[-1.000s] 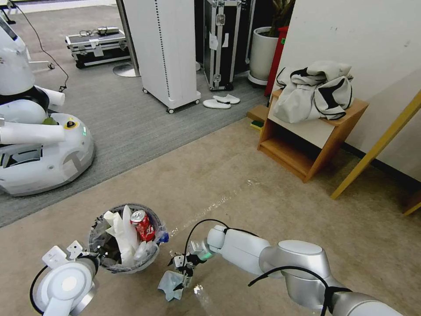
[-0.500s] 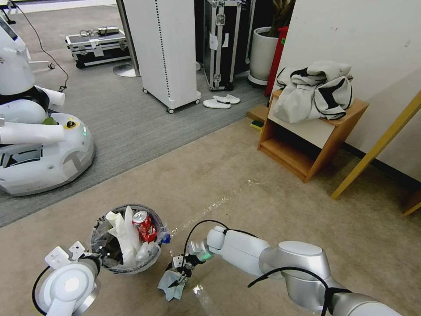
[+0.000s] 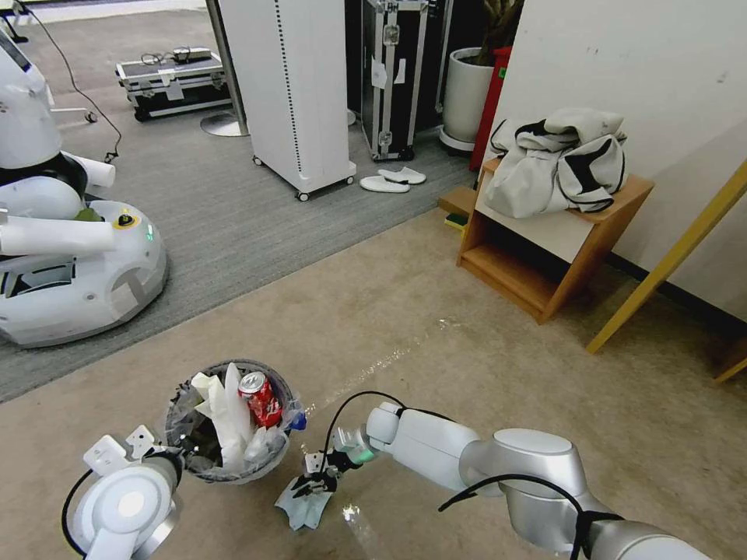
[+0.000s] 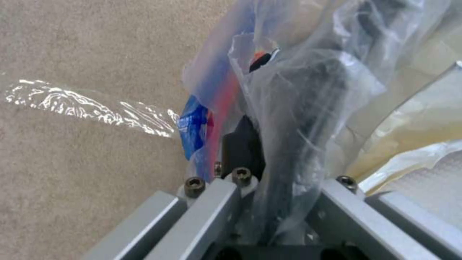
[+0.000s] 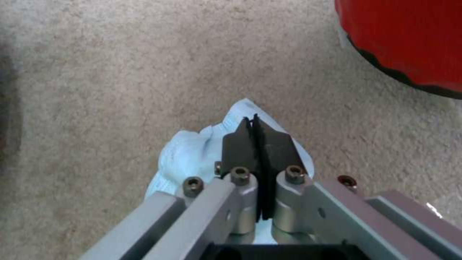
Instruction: Pick up the trash bin and place the garbage on the floor into it.
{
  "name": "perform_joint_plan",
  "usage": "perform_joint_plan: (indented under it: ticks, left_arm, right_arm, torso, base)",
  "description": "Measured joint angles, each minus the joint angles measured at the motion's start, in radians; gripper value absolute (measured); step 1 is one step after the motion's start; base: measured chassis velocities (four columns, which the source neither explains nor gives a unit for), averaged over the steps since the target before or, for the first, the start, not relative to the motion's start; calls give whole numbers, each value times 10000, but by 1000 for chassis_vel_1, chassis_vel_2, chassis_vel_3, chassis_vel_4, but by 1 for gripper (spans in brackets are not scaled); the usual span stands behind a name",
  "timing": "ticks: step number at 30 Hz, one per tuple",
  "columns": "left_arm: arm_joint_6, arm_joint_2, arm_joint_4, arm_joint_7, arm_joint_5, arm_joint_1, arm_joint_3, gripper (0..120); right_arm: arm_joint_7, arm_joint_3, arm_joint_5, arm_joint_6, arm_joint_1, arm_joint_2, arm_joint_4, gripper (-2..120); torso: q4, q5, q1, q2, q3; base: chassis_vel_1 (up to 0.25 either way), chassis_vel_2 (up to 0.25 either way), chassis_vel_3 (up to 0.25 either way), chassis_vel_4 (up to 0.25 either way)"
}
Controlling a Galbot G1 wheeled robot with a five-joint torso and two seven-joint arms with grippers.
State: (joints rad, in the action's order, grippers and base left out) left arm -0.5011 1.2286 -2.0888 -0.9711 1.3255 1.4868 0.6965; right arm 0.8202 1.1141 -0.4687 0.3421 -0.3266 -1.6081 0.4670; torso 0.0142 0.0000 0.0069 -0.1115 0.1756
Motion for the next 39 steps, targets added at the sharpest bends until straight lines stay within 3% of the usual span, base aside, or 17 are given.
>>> perform_joint_plan:
  ticks: [20,30,35,39]
  left_arm:
    - [97,-269,102,0,118,-105,71,0]
    - [101,-317,124,-7,196,-129,47,0]
    - [91,-273,48,-16,171,-91,18,0]
    - [91,-272,45,-21,168,-99,0,0]
  right_arm:
    - [158,8,-399,-75,56,1,145,1]
    - [231,29,-335,-482,-24,0,44,33]
    - [227,35,-392,-741,-24,0,62,58]
    - [304,42,-409,-802,-19,0,47,67]
  torso:
    - [2,0,0,0,0]
    - [1,0,0,0,0]
    - [0,0,0,0,0]
    - [0,1,-1,0,0]
  base:
    - [0,0,0,0]
    - [0,0,0,0]
    - [0,0,0,0]
    - [0,0,0,0]
